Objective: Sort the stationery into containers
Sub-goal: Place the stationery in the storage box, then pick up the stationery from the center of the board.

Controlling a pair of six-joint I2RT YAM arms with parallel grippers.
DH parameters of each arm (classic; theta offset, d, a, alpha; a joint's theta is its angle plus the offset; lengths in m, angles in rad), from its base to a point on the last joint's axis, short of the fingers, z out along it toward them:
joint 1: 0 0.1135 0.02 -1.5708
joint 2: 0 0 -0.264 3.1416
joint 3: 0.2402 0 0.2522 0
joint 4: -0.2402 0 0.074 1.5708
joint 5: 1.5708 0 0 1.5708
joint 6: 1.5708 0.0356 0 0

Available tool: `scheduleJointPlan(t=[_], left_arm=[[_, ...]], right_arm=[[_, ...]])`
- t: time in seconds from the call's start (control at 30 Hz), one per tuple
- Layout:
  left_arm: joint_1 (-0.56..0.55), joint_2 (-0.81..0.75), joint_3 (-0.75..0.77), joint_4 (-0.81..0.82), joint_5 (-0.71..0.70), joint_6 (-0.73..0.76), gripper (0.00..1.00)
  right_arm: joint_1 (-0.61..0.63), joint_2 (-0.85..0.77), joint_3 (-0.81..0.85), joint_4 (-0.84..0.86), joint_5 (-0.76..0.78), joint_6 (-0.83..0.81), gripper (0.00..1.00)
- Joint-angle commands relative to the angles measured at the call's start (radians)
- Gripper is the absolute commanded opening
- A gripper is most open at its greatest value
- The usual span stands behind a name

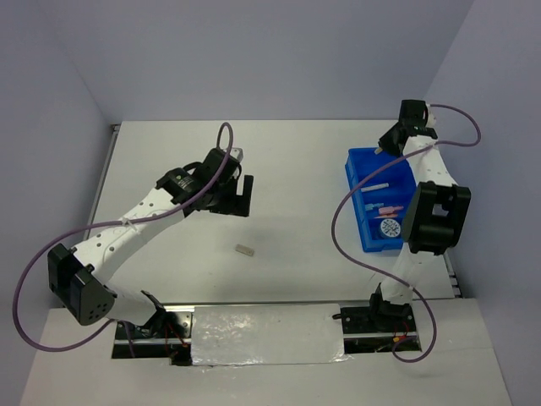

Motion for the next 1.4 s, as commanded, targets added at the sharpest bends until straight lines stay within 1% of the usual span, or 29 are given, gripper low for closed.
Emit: scheduleJointPlan(t=[0.0,0.07,0.1,0.2,0.23,0.3,0.47,0.53,0.6,0.63,0.67,0.7,0.73,0.77,0.83,0.87,0.9,0.97,1.0,1.03,1.07,1.1,1.13,1.23,1.37], left_arm=[[0.012,-0.046,0.035,-0.079,-0.03,-0.002,0.99],[0.037,-0.07,0.023,-0.079,-0.02,0.004,0.99],[0.048,-0.081,0.009,-0.08,-0.016,0.008,0.99],[0.085,-0.093,-0.013,-0.085,-0.011,0.008,0.99],[0.105,-0.095,-0.017,-0.087,-0.007,0.01,0.99],[0.12,-0.095,-0.026,-0.084,0.003,0.013,0.99],[0.166,-0.09,-0.017,-0.087,-0.011,0.024,0.99],[0.202,-0.089,-0.014,-0.093,-0.032,0.021,0.99],[0.237,-0.086,-0.006,-0.111,-0.092,-0.011,0.99],[0.278,-0.083,-0.003,-0.149,-0.127,-0.034,0.99],[0.3,-0.081,0.003,-0.168,-0.158,-0.086,0.99],[0.324,-0.086,0.001,-0.18,-0.18,-0.106,0.99],[0.372,-0.09,0.0,-0.191,-0.206,-0.129,0.99],[0.392,-0.098,-0.009,-0.202,-0.214,-0.168,0.99],[0.448,-0.131,-0.017,-0.205,-0.215,-0.194,0.99],[0.464,-0.142,-0.023,-0.202,-0.221,-0.211,0.99],[0.476,-0.17,-0.025,-0.197,-0.224,-0.214,0.99],[0.504,-0.194,-0.039,-0.182,-0.224,-0.197,0.99],[0.513,-0.217,-0.045,-0.163,-0.221,-0.19,0.99],[0.531,-0.225,-0.058,-0.154,-0.214,-0.177,0.99],[0.539,-0.231,-0.063,-0.15,-0.206,-0.162,0.99],[0.551,-0.237,-0.066,-0.148,-0.203,-0.153,0.99],[0.576,-0.239,-0.068,-0.148,-0.2,-0.142,0.99],[0.636,-0.244,-0.072,-0.14,-0.152,-0.099,0.99],[0.67,-0.251,-0.091,-0.122,-0.094,-0.042,0.99]], right_arm=[[-0.011,0.077,0.16,-0.021,0.027,-0.044,0.15],[-0.015,0.117,0.192,-0.014,0.021,-0.057,0.22],[-0.023,0.126,0.2,-0.015,0.018,-0.06,0.27],[-0.031,0.163,0.231,-0.035,-0.002,-0.059,0.36],[-0.034,0.168,0.232,-0.037,-0.009,-0.063,0.41],[-0.034,0.182,0.235,-0.046,-0.012,-0.064,0.45],[-0.031,0.16,0.205,-0.034,-0.037,-0.074,0.48],[-0.021,0.111,0.176,-0.029,-0.08,-0.093,0.48],[0.026,0.042,0.116,0.078,-0.197,-0.192,0.48],[0.054,-0.046,0.034,0.128,-0.379,-0.242,0.49],[0.136,-0.096,-0.005,0.203,-0.461,-0.339,0.5],[0.2,-0.139,-0.039,0.219,-0.521,-0.385,0.54],[0.266,-0.212,-0.089,0.219,-0.551,-0.445,0.58],[0.416,-0.235,-0.103,0.168,-0.507,-0.547,0.61],[0.564,-0.257,-0.131,0.114,-0.442,-0.649,0.63],[0.633,-0.248,-0.155,0.06,-0.372,-0.732,0.64],[0.751,-0.233,-0.159,0.023,-0.353,-0.769,0.65],[0.857,-0.165,-0.168,-0.044,-0.268,-0.823,0.65],[0.903,-0.144,-0.168,-0.06,-0.252,-0.835,0.65],[0.989,-0.104,-0.177,-0.066,-0.238,-0.844,0.65],[1.026,-0.087,-0.18,-0.065,-0.182,-0.855,0.65],[1.058,-0.073,-0.185,-0.06,-0.157,-0.854,0.64],[1.09,-0.05,-0.188,-0.057,-0.155,-0.85,0.64],[1.124,-0.012,-0.188,-0.055,-0.17,-0.832,0.64],[1.183,0.037,-0.2,-0.042,-0.14,-0.84,0.63]])
